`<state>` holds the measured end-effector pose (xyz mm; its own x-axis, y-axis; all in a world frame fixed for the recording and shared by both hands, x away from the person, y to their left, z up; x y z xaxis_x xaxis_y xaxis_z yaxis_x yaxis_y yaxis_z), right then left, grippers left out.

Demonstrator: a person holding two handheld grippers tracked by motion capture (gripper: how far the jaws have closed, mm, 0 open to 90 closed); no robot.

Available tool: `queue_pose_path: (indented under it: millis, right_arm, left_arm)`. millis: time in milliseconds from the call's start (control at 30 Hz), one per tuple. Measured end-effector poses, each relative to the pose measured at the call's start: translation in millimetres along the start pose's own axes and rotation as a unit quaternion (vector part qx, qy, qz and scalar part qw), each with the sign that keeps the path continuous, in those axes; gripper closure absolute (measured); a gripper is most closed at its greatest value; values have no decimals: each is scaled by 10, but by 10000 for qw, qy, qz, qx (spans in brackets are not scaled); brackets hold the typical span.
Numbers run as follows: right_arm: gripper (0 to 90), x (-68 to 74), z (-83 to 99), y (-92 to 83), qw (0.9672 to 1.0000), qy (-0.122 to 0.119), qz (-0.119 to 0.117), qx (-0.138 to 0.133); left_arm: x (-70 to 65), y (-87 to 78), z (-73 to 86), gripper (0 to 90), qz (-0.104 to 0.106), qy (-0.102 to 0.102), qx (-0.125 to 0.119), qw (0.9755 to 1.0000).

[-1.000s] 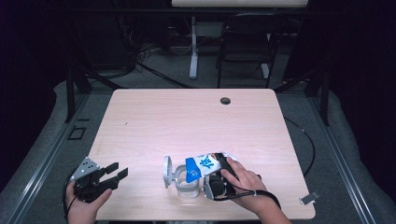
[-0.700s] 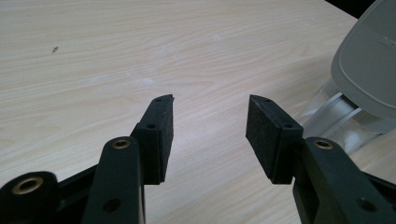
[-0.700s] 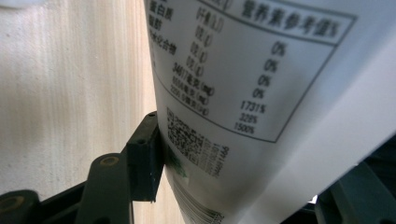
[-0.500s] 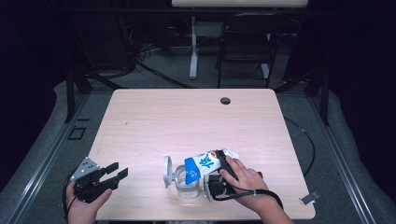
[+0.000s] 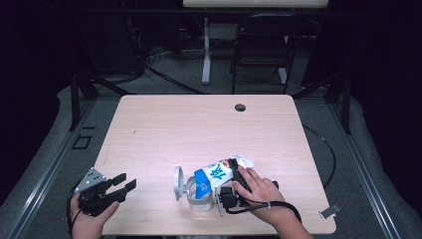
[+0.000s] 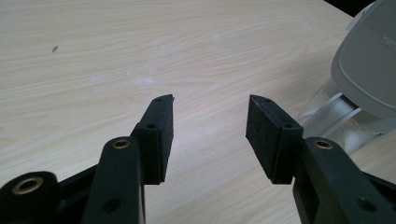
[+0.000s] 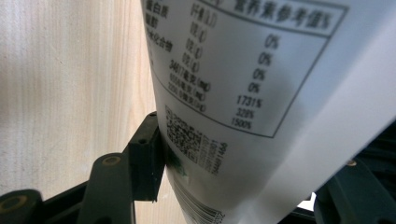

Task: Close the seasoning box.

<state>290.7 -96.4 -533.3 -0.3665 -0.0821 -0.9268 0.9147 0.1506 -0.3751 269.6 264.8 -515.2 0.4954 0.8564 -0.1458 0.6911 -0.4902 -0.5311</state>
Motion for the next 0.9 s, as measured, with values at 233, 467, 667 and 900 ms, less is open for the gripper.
queue_pose_path:
  millis: [233, 467, 667, 900]
  right_arm:
    - [429, -17, -5, -4, 9999, -106, 0, 104]
    - [429, -16, -14, 6, 9996, -216, 122, 108]
    - [430, -19, -19, 5, 9995, -271, 149, 120]
    - [431, -23, -19, 4, 9994, -300, 156, 100]
  left_arm:
    - [1, 4, 3, 518, 2, 14, 9, 10000]
    - [6, 1, 6, 518, -1, -13, 2, 10000]
    - [6, 2, 5, 518, -1, -12, 1, 10000]
    - [5, 5, 6, 518, -2, -9, 2, 10000]
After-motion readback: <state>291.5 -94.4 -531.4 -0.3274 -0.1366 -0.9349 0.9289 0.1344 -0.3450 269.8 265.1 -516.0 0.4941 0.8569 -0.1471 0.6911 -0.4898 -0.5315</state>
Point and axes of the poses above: each handheld gripper's, and its own axes: y roughly forward along the jaws, z roughly out of its underside, x roughly to its left, the point moved 3 cm from there along y, roughly forward along the jaws, and after that the axes turned 1 degree about -z, right-handed, at the moved point
